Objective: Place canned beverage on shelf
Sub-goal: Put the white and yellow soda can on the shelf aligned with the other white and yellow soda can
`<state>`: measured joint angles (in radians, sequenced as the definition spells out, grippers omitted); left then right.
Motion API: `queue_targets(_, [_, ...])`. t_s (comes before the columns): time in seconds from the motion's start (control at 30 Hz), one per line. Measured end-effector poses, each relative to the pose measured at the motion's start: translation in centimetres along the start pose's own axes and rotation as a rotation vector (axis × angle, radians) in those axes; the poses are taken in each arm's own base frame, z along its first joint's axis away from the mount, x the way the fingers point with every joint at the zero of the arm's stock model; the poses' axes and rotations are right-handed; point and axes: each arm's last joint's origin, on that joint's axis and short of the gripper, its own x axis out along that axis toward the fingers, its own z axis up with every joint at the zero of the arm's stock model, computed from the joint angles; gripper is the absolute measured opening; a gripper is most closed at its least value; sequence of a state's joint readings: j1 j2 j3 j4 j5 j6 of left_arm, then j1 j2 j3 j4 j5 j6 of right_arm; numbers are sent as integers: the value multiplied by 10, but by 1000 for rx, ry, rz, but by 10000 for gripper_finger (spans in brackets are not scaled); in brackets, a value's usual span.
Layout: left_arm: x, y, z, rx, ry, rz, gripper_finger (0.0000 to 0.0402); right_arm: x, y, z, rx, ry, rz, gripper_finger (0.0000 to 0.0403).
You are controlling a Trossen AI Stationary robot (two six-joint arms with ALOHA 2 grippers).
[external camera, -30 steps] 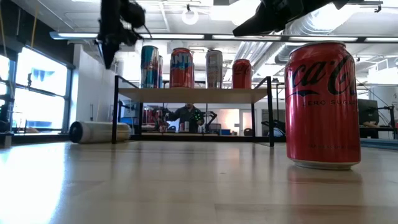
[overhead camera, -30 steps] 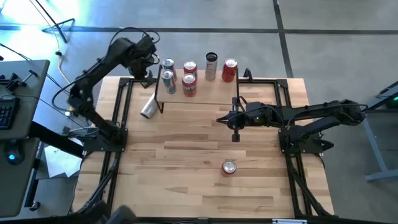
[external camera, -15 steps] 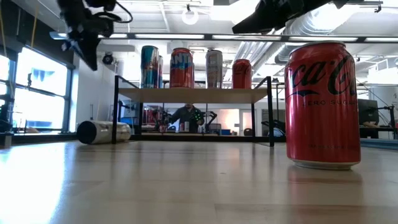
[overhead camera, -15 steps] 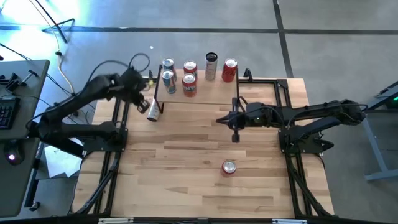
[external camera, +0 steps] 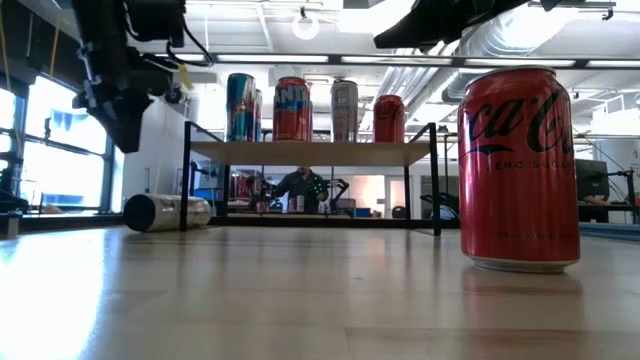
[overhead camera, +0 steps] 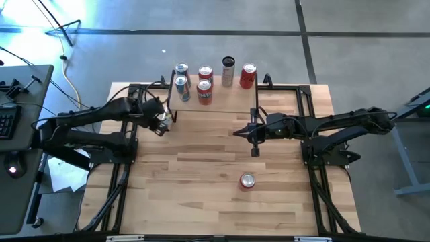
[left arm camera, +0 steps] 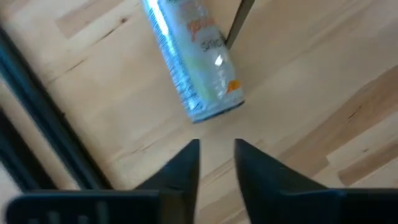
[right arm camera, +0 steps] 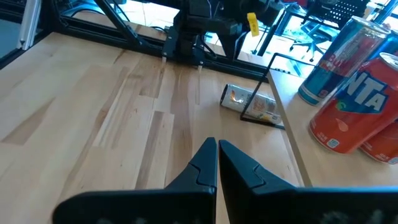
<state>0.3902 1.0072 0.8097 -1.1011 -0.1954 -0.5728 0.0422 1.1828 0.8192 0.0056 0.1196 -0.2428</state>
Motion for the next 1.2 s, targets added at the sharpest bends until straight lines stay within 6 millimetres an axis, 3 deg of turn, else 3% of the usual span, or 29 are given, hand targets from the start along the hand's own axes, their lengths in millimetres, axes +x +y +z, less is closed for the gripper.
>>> queue_targets(0.23, [21, -8, 12, -34, 62, 22, 216, 0, 0, 0, 0, -1, -1, 0])
queue_targets(0.4, [45, -6, 10, -29, 148, 59, 263, 0, 0, 0, 0, 2, 0, 0])
queue_targets(0.77, [63, -2, 17, -56, 69, 12, 271, 0, 0, 0, 7, 2, 0, 0])
queue_targets(1.2, [87, 0, 7, -86, 6, -32, 271, 0, 0, 0, 7, 1, 0, 0])
